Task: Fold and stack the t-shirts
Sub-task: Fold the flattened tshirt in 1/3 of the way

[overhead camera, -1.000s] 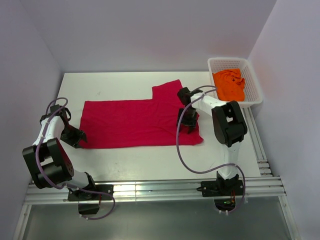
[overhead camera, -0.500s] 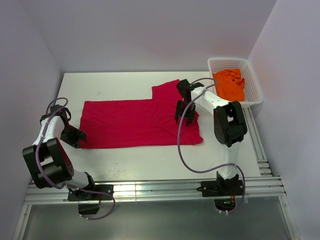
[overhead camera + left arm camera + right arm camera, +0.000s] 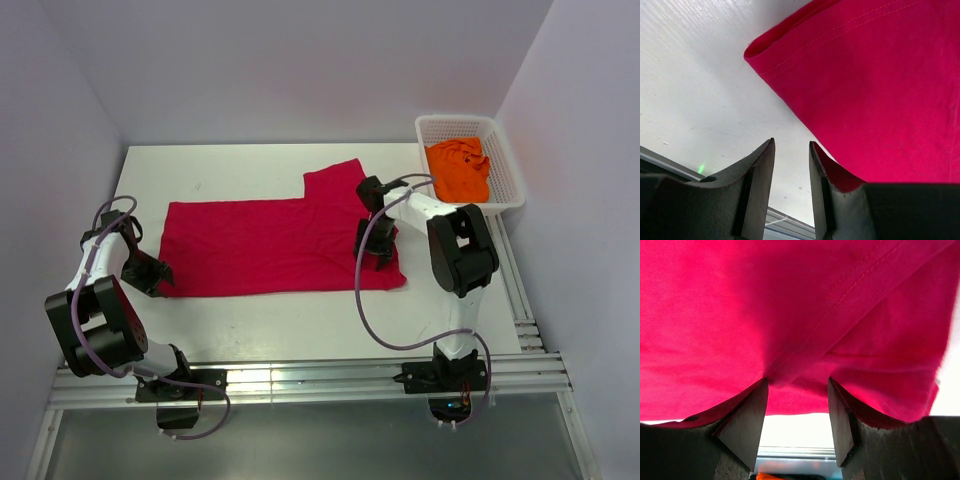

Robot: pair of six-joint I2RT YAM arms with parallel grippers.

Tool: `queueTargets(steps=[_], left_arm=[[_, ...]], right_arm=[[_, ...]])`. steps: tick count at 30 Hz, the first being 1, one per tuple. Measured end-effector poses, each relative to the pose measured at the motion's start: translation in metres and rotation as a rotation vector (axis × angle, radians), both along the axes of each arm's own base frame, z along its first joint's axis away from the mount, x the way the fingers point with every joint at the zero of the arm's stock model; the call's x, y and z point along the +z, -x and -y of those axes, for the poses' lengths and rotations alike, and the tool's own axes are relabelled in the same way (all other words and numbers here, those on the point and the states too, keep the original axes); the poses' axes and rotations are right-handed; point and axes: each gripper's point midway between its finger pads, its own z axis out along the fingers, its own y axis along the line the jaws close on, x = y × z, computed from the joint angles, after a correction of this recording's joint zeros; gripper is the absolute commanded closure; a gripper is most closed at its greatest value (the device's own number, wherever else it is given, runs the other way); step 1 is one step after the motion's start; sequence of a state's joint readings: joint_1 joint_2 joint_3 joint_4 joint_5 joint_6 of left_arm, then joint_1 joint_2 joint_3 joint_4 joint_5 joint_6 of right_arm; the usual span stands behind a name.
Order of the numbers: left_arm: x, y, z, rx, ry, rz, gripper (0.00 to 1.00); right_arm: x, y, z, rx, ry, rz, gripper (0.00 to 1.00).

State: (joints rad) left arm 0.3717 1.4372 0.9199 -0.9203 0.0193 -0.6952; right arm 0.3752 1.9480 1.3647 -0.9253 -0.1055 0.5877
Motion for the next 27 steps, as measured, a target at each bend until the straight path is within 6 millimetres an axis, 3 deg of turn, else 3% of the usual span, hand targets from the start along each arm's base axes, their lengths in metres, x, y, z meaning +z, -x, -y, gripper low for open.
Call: queueTargets(steps=[3, 9, 19, 27], left_arm=[[0.0, 0.0, 0.0, -0.001, -0.001, -0.001, 0.61], [-0.001, 0.002, -0.003, -0.003, -0.017, -0.009, 0.61], [-0.001, 0.002, -0.004, -0.002, -0.023, -0.011, 0.61], [-0.001, 0.002, -0.004, -0.002, -0.024, -0.01, 0.61]], right_arm=[[-0.008, 0.007, 0.001, 0.001, -0.006, -0.017, 0.42], [-0.006, 0.0, -0.005, -0.002, -0.03, 0.003, 0.43], [0.032, -0.042, -0.025, -0.01, -0.095, 0.123, 0.43], [0.024, -0.03, -0.021, -0.017, -0.082, 0.081, 0.44]])
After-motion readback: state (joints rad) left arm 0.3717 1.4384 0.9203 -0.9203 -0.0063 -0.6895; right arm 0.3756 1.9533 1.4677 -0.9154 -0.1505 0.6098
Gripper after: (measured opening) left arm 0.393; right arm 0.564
